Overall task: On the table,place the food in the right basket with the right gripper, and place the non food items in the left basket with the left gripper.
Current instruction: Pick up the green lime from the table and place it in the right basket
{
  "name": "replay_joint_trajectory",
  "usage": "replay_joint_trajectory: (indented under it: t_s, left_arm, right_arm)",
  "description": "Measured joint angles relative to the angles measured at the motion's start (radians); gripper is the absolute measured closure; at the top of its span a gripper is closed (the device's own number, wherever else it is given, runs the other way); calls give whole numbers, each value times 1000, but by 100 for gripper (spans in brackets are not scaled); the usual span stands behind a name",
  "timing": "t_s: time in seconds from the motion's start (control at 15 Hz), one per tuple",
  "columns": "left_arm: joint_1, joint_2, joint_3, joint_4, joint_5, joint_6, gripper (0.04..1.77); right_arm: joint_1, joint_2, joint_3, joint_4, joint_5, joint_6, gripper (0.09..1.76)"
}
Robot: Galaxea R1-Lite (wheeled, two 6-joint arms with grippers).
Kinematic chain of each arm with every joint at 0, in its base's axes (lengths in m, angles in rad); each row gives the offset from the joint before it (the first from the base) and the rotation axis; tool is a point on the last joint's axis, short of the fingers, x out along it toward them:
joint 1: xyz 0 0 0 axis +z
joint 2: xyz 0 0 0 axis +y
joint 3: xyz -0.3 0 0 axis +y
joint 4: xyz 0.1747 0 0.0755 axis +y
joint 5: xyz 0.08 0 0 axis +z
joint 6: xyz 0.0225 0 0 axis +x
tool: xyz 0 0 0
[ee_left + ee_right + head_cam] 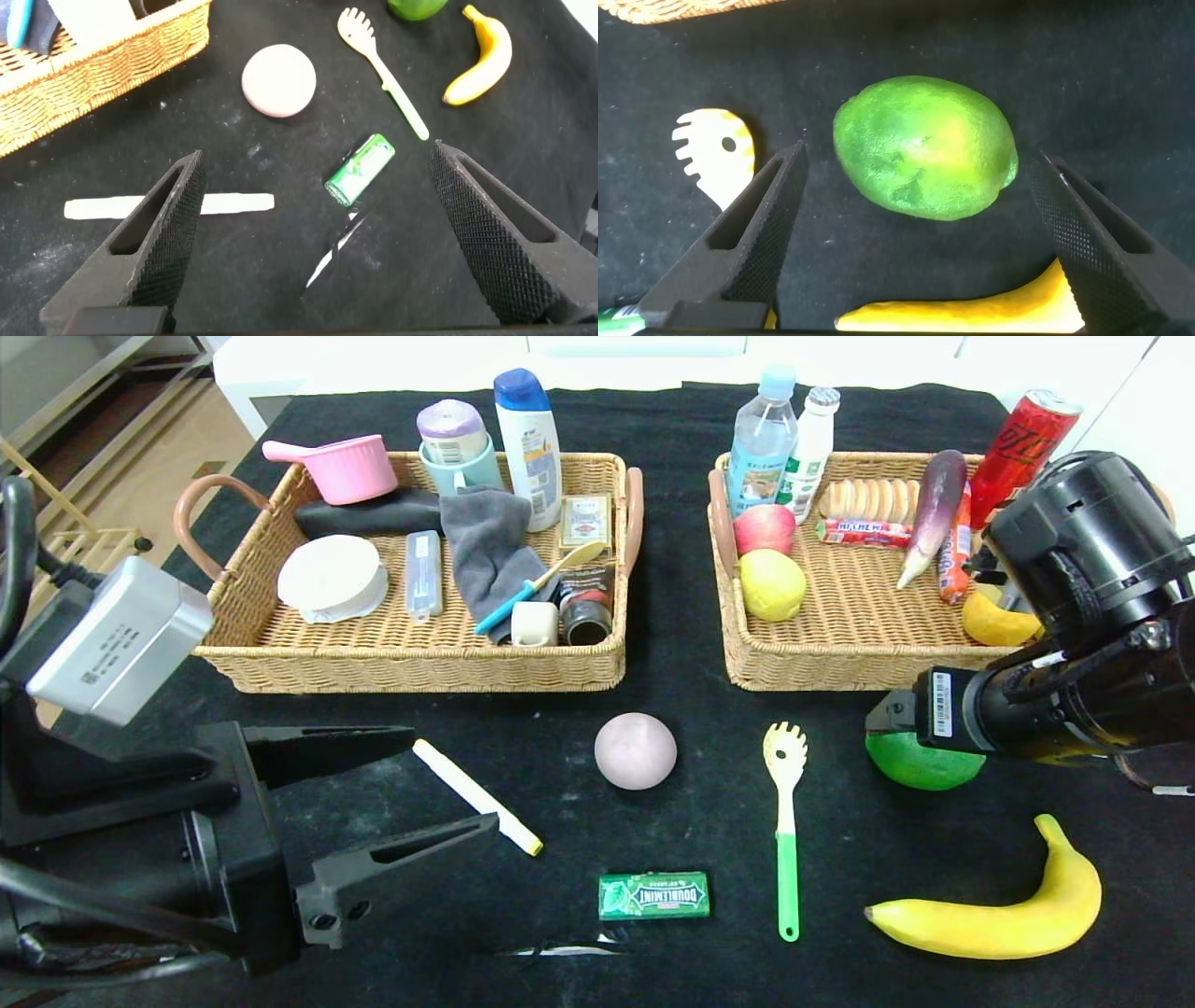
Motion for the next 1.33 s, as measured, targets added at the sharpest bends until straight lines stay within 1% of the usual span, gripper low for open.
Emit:
replay_joint_trajectory:
  t_s: [0.53, 1.33]
  left_arm:
    - [-6, -9, 11, -7, 0, 3, 9]
    - [-8, -22, 21, -8, 0, 22, 9]
  right_arm:
    - [-14, 36, 7, -4, 3, 37, 14]
    - [-31, 83, 10, -6, 10, 47, 14]
